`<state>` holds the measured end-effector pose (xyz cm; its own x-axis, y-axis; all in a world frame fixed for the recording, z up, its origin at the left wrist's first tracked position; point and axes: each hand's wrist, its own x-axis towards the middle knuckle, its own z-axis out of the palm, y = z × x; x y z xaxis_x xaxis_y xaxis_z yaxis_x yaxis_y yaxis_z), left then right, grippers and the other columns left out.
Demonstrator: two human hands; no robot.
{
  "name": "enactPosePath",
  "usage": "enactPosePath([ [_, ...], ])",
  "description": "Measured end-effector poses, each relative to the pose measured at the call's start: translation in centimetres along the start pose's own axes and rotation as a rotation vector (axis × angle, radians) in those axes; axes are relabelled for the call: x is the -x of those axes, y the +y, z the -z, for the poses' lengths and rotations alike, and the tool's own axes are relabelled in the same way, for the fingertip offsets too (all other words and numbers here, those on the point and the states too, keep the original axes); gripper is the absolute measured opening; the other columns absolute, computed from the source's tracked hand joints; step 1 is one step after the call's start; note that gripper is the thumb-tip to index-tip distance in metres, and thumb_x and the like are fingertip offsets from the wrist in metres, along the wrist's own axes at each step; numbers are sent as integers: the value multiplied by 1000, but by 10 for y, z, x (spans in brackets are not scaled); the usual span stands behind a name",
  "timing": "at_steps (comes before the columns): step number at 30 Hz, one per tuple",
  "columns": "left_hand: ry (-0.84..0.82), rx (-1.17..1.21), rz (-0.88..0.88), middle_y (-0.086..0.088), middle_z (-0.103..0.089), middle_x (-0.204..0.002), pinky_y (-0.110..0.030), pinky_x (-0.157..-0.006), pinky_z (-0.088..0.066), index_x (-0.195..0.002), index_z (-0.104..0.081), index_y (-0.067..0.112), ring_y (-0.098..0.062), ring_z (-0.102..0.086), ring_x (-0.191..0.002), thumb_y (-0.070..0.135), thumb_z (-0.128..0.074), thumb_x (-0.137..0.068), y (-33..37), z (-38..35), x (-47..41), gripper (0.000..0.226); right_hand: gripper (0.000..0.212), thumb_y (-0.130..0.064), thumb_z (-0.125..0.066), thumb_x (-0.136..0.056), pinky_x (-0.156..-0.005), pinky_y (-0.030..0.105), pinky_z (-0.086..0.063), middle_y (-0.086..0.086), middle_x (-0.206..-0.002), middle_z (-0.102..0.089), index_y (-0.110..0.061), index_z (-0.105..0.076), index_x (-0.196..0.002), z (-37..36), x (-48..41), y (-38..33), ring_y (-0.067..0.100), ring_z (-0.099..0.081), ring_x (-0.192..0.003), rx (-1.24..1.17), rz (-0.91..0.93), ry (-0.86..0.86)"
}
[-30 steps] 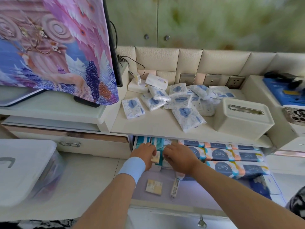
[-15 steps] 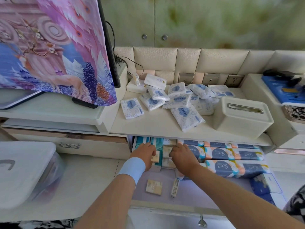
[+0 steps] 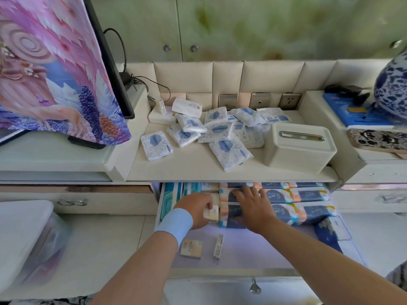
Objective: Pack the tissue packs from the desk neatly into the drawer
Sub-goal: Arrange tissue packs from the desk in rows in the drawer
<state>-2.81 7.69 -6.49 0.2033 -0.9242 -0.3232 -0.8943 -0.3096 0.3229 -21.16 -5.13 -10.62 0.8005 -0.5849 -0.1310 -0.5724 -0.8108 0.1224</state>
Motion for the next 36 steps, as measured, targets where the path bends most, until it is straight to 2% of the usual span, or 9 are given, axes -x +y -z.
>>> enactPosePath([
  [7, -116, -212, -31, 3, -59, -122, -32, -95, -45, -117, -59, 28, -21, -55, -109, 32, -68, -84, 10, -14, -18, 34, 87, -54, -71, -79, -110, 52, -28, 13, -145, -34, -24, -24, -145, -3, 5, 4, 35, -36, -132, 33, -1, -21],
  [13, 29, -525, -79, -3, -42, -136, -36, -106, -29, -119, -62, 23, -25, -35, -128, 27, -63, -87, 14, -20, -34, 32, 78, -47, -64, -84, -109, 51, -31, 15, -143, -34, -18, -24, -144, -7, 6, 0, 36, -36, -128, -6, 18, -8],
  [16, 8, -544, -36, -3, -46, -135, -39, -105, -30, -116, -61, 25, -27, -35, -128, 30, -63, -87, 15, -21, -39, 30, 72, -47, -64, -77, -101, 46, -39, 13, -136, -42, -15, -40, -137, -4, 9, 3, 33, -44, -118, 9, 205, 38],
  [19, -22, -509, -78, -3, -50, -127, -36, -101, -33, -116, -60, 26, -26, -40, -123, 28, -61, -87, 18, -22, -40, 29, 44, -28, -61, -78, -82, 42, -49, 12, -122, -54, -15, -57, -120, 7, 13, -8, 30, -54, -100, -12, 510, 72],
  [24, -94, -255, -77, 0, -49, -118, -30, -78, -37, -108, -60, 26, -22, -48, -111, 23, -56, -91, 13, -16, -23, 17, 45, -8, -65, -85, -63, 44, -49, 18, -133, -46, -11, -55, -129, -4, 18, -49, 40, -60, -100, 21, 738, -240],
  [27, -104, -170, -40, 1, -57, -111, -32, -79, -45, -108, -57, 26, -23, -57, -98, 26, -53, -93, 7, -12, -4, 15, 40, -7, -62, -90, -74, 44, -49, 15, -132, -52, -13, -57, -129, -9, 18, -63, 39, -61, -107, 2, 590, -361],
  [30, -124, -181, -7, 1, -65, -104, -32, -73, -47, -104, -62, 25, -23, -61, -92, 26, -49, -93, 1, -11, 15, 17, 34, -19, -56, -94, -87, 37, -47, 9, -128, -59, -18, -59, -128, 5, 10, -65, 31, -58, -115, -318, 329, -462],
  [33, -230, -221, 66, -6, -67, -107, -36, -79, -54, -107, -67, 20, -28, -63, -94, 23, -46, -93, -9, -16, 33, 25, 28, -18, -55, -91, -68, 31, -50, 9, -106, -62, -14, -62, -118, 22, -2, -60, 25, -65, -86, -638, 121, -585],
  [36, -392, -219, 130, -4, -53, -138, -36, -100, -47, -133, -56, 28, -27, -55, -120, 25, -52, -94, -21, -30, 41, 40, 30, -11, -52, -91, -55, 31, -44, 11, -94, -58, -10, -61, -120, 33, -7, -57, 21, -55, -62, -880, -15, -623],
])
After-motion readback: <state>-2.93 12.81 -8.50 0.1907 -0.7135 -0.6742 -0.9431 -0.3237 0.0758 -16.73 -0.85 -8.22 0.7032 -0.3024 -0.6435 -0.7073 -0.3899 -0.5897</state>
